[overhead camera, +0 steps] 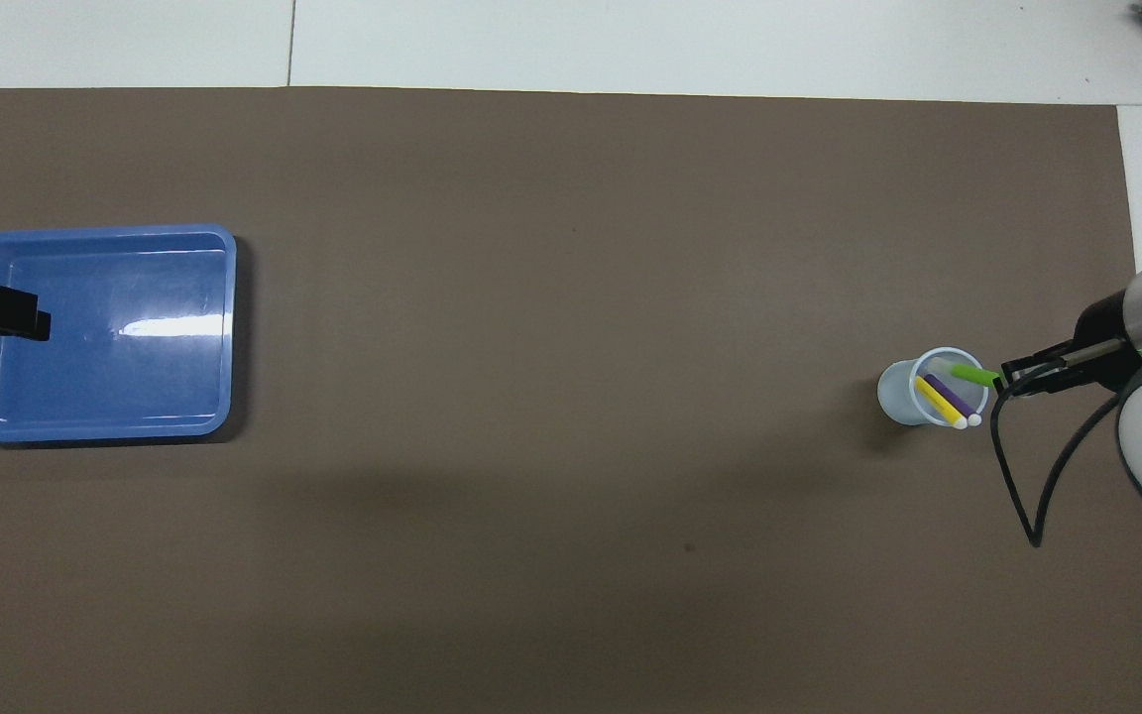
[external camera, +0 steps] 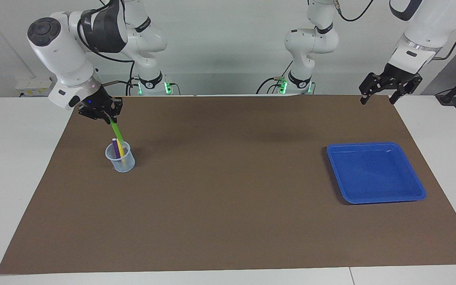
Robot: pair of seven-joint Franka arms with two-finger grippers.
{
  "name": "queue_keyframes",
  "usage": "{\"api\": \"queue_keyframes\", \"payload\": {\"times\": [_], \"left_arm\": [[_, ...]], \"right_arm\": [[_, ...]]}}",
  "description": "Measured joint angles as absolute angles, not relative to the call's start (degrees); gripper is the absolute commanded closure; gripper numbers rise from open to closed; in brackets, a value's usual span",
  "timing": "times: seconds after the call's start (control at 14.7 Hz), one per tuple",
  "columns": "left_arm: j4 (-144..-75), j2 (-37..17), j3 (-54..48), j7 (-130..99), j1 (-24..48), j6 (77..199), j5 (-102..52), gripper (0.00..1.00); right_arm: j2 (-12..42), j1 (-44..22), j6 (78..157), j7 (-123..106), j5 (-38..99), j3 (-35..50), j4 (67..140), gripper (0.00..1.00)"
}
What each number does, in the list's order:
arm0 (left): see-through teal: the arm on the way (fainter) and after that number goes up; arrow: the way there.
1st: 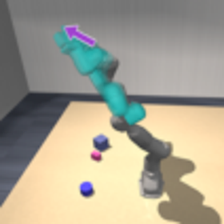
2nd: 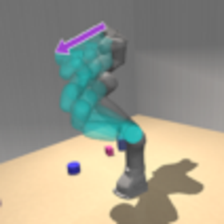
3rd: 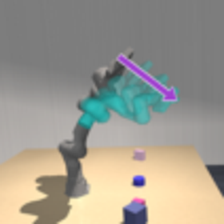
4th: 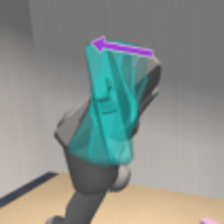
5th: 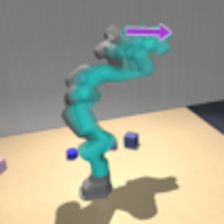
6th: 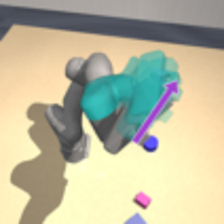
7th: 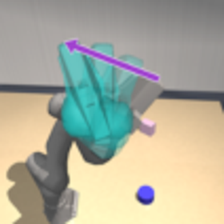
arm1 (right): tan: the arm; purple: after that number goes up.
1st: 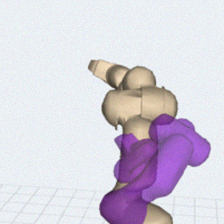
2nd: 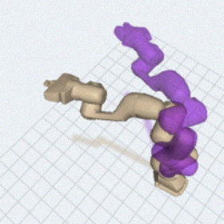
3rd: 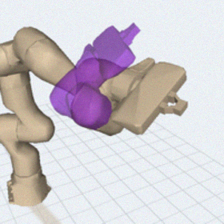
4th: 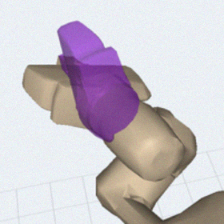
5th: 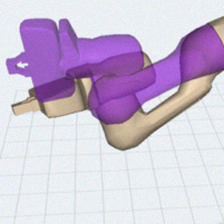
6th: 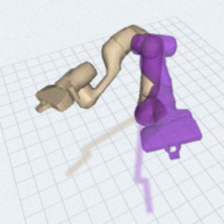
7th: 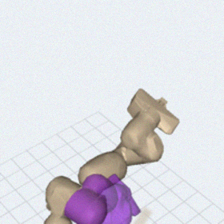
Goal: Right arm passes pens to left for tray arrangement
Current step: 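Grasp the green pen with the right gripper and lift it out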
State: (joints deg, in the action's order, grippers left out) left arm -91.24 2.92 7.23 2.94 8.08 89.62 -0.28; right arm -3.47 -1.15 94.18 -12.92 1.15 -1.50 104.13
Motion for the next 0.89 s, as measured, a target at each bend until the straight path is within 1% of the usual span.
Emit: {"api": "queue_keyframes", "payload": {"times": [0.27,0.55,0.68,0.89], "left_arm": [[-91.24,2.92,7.23,2.93,8.08,89.62,-0.28,0.0],[-91.22,3.0,7.24,2.93,8.04,89.96,-0.28,0.0],[-91.18,3.21,7.27,2.93,7.99,90.78,-0.25,0.0],[-91.2,3.53,7.37,2.94,7.94,92.04,-0.21,0.0]], "right_arm": [[-4.03,-1.17,93.8,-12.34,10.09,-0.3,103.01,1.0],[-4.04,-1.28,93.69,-6.14,19.13,-0.08,102.98,1.0],[-4.04,-3.29,93.18,-4.34,21.28,0.36,102.99,1.0],[-4.06,-7.2,93.44,4.78,26.04,0.87,103.13,1.0]]}}
